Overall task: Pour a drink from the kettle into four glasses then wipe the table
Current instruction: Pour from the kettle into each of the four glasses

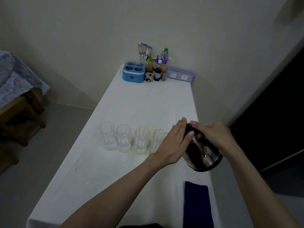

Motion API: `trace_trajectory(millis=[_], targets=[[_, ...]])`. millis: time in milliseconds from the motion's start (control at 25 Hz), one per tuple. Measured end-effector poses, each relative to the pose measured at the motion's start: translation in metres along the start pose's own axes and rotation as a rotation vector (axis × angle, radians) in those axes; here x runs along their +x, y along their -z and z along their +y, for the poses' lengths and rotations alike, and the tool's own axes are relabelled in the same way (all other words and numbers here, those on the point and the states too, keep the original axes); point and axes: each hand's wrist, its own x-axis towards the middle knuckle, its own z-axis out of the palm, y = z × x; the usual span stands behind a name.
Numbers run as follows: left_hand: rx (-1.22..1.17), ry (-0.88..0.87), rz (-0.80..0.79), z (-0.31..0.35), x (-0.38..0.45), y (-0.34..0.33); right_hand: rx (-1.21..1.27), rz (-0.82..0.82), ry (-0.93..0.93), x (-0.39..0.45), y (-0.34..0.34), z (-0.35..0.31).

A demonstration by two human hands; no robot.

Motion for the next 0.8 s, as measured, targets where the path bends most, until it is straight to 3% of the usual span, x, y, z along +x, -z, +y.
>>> trace_trajectory(millis=[800], targets=[[0.002, 0.006, -0.028, -0.003, -0.0023, 0.0031, -0.015, 0.02, -0.002, -0.0059, -0.0047, -0.0031]])
